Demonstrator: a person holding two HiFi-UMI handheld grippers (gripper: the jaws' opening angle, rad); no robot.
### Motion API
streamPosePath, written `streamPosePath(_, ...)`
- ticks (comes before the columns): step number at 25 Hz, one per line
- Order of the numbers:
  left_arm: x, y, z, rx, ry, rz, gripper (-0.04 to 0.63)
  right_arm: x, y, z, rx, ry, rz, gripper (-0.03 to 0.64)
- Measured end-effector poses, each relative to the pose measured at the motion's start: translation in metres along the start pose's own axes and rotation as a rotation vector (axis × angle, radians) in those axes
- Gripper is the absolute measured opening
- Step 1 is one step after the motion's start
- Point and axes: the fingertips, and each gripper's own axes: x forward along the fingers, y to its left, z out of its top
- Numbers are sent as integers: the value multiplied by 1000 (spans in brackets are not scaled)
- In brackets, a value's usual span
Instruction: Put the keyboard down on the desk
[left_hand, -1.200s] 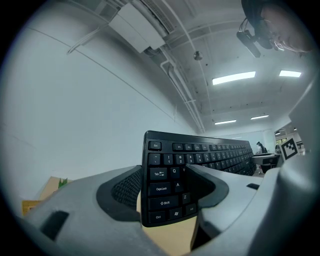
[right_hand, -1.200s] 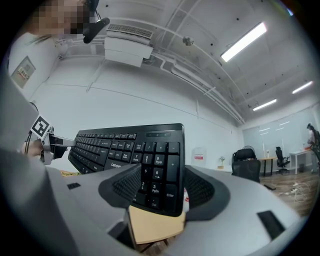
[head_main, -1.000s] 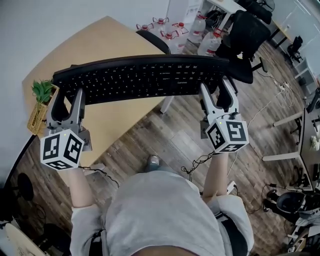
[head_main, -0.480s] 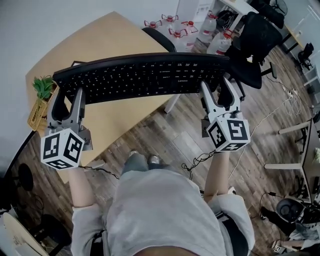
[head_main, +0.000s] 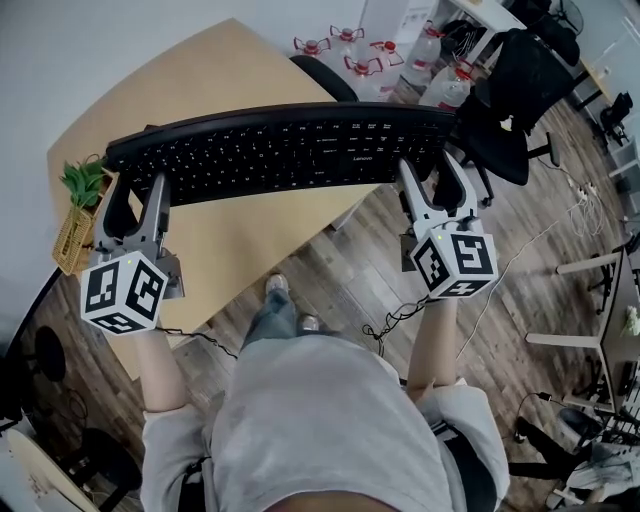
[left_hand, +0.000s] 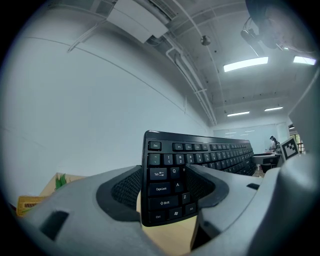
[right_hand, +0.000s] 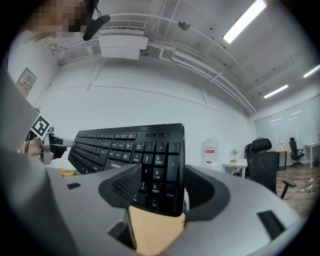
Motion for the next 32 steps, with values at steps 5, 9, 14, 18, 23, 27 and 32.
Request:
streamPosePath(5, -9, -7, 2, 9, 1, 11, 252, -7, -2, -1, 8, -3, 10, 250)
streamPosePath(9, -2, -3, 1, 17, 21, 15, 252, 2, -3, -6, 23, 13, 13, 250)
streamPosePath(14, 3, -1, -4, 10, 72, 18, 252, 6, -3, -14, 42, 60, 14, 250)
streamPosePath(18, 8, 3, -16, -6, 134, 15, 252, 8, -1, -25, 58, 118, 9, 250)
streamPosePath(23, 21, 8, -34, -25, 228, 14, 252, 17, -2, -46, 86, 210, 6, 250)
streamPosePath(27, 68, 35, -84, -57, 313, -5, 252, 58, 0, -93, 99, 297, -15, 250)
streamPosePath(32, 108, 62, -132, -83, 411, -23, 252, 94, 7, -142, 124, 395, -34, 250)
